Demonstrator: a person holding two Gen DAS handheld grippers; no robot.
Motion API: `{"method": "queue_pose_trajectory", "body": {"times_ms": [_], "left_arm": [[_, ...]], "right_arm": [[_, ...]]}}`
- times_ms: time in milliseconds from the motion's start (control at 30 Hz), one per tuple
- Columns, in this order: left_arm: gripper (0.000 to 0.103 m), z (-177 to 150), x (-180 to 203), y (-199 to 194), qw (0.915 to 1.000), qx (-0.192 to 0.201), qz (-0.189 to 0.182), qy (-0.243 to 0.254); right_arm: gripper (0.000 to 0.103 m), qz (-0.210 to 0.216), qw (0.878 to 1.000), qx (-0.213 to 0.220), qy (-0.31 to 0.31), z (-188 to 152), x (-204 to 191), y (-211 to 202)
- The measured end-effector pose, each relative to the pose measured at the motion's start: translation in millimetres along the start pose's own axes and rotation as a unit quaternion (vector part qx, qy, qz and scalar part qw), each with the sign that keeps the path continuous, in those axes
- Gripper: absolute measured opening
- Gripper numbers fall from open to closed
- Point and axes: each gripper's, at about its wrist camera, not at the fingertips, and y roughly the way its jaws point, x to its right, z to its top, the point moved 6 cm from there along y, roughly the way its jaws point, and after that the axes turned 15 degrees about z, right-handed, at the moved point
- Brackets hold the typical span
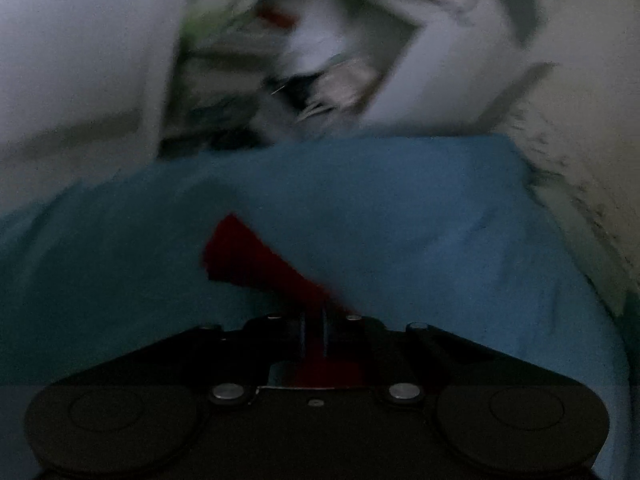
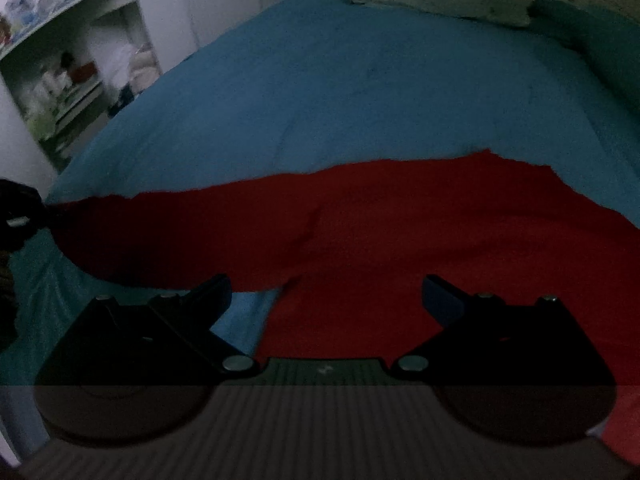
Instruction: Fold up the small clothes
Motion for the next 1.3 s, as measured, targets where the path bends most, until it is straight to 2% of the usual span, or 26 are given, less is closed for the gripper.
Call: {"method": "queue_pose_trajectory", "body": {"times_ms": [67,167,233,300,400,500,567,667,767,900,933,967,1000,1033,1067,1167,1300], "left_arm": [[0.006,1,39,-31,0.9983,0.030,-0.032,0.040],[0.006,-14,109,-79,0.9884,0.064,-0.093,0.102],[0.006,-40,162,-110,0.9766,0.071,-0.144,0.143],[0.006,-72,207,-132,0.9639,0.062,-0.187,0.180],[0.006,-142,271,-153,0.9392,0.039,-0.238,0.244],[0.006,-230,316,-155,0.9121,0.004,-0.262,0.315],[0.007,-283,331,-143,0.8974,-0.020,-0.259,0.356],[0.007,-346,333,-120,0.8840,-0.056,-0.236,0.399],[0.007,-374,328,-105,0.8793,-0.067,-0.217,0.419],[0.009,-375,327,-105,0.8757,-0.065,-0.216,0.427],[0.014,-372,327,-107,0.8740,-0.067,-0.217,0.429],[0.032,-355,327,-106,0.8743,-0.068,-0.219,0.428],[0.045,-344,332,-108,0.8759,-0.064,-0.218,0.425],[0.067,-334,328,-115,0.8789,-0.055,-0.217,0.421],[0.076,-322,324,-119,0.8830,-0.042,-0.213,0.416],[0.076,-293,304,-127,0.8913,-0.020,-0.188,0.412],[0.076,-258,268,-118,0.9064,-0.021,-0.145,0.396]], "right_arm": [[0.103,-0.006,1.000,0.011,0.011,2,17,-11],[0.103,-0.016,0.999,0.029,0.026,6,47,-33],[0.103,-0.027,0.998,0.040,0.035,7,69,-47],[0.103,-0.039,0.997,0.049,0.044,5,92,-62],[0.103,-0.059,0.995,0.058,0.060,-2,131,-83],[0.103,-0.078,0.992,0.060,0.076,-15,170,-98],[0.103,-0.091,0.990,0.055,0.089,-28,198,-104],[0.103,-0.096,0.988,0.049,0.109,-46,232,-109],[0.103,-0.100,0.986,0.045,0.126,-63,259,-109],[0.103,-0.094,0.985,0.043,0.141,-78,274,-105],[0.103,-0.093,0.984,0.043,0.143,-78,275,-104],[0.103,-0.092,0.985,0.043,0.143,-77,274,-103],[0.103,-0.090,0.985,0.044,0.142,-75,272,-103],[0.103,-0.088,0.985,0.044,0.140,-72,271,-103],[0.103,-0.086,0.986,0.044,0.136,-68,269,-102],[0.103,-0.066,0.991,0.039,0.112,-54,257,-95],[0.103,-0.030,0.997,0.020,0.066,-31,228,-66]]}}
